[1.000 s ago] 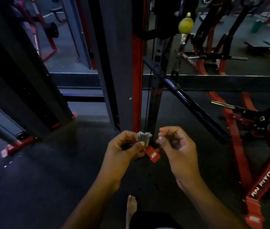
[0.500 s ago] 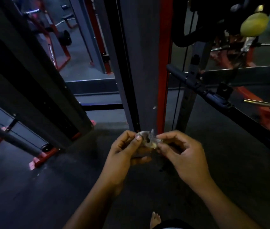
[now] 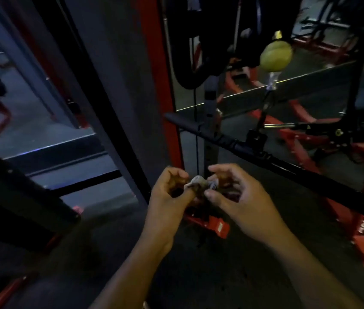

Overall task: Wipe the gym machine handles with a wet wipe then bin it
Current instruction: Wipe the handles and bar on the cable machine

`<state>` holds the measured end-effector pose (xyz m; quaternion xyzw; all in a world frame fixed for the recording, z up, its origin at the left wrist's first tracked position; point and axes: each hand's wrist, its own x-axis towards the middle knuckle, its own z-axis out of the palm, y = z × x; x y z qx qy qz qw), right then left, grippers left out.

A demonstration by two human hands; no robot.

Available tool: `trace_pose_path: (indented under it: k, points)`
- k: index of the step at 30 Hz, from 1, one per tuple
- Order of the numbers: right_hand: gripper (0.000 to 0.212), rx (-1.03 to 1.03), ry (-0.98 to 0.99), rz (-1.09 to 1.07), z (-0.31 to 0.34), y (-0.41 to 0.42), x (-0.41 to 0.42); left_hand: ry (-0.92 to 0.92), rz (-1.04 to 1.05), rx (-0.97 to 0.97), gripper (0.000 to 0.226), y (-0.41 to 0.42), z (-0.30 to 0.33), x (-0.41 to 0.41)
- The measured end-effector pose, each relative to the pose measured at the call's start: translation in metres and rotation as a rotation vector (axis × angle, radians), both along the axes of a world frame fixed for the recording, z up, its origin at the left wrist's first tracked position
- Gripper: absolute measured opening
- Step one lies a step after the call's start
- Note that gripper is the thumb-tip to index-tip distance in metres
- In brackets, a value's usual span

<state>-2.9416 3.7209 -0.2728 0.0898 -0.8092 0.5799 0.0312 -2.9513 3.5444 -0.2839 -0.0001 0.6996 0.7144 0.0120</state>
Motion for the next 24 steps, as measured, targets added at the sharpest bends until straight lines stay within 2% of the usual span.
trace_pose_path:
  k: [3, 8, 11, 13, 17, 21, 24]
  points:
    - [0.030, 0.095, 0.010, -0.083, 0.004, -0.006, -0.008, -0.027, -0.115, 0.075, 0.012, 0.003, 0.004, -0.023]
    - [0.036, 0.030, -0.046, -0.172, 0.010, -0.025, -0.023, -0.043, -0.244, 0.092, 0.014, -0.008, 0.002, -0.053]
    - [0.018, -0.083, -0.115, -0.264, 0.014, -0.046, -0.032, 0.038, -0.342, 0.024, 0.006, -0.024, 0.005, -0.072]
    - [0.003, -0.072, -0.113, -0.328, 0.017, -0.058, -0.037, 0.070, -0.394, -0.001, 0.012, -0.035, 0.005, -0.087]
    - [0.008, -0.057, -0.087, -0.468, 0.014, -0.071, -0.041, 0.047, -0.581, 0.058, 0.028, -0.053, 0.007, -0.115]
    - [0.011, -0.230, -0.106, -0.574, 0.008, -0.080, -0.034, 0.065, -0.763, 0.032, 0.036, -0.059, 0.007, -0.132]
    - [0.016, -0.418, -0.165, -0.553, 0.006, -0.088, -0.026, 0.099, -0.906, -0.020, 0.036, -0.059, 0.009, -0.139]
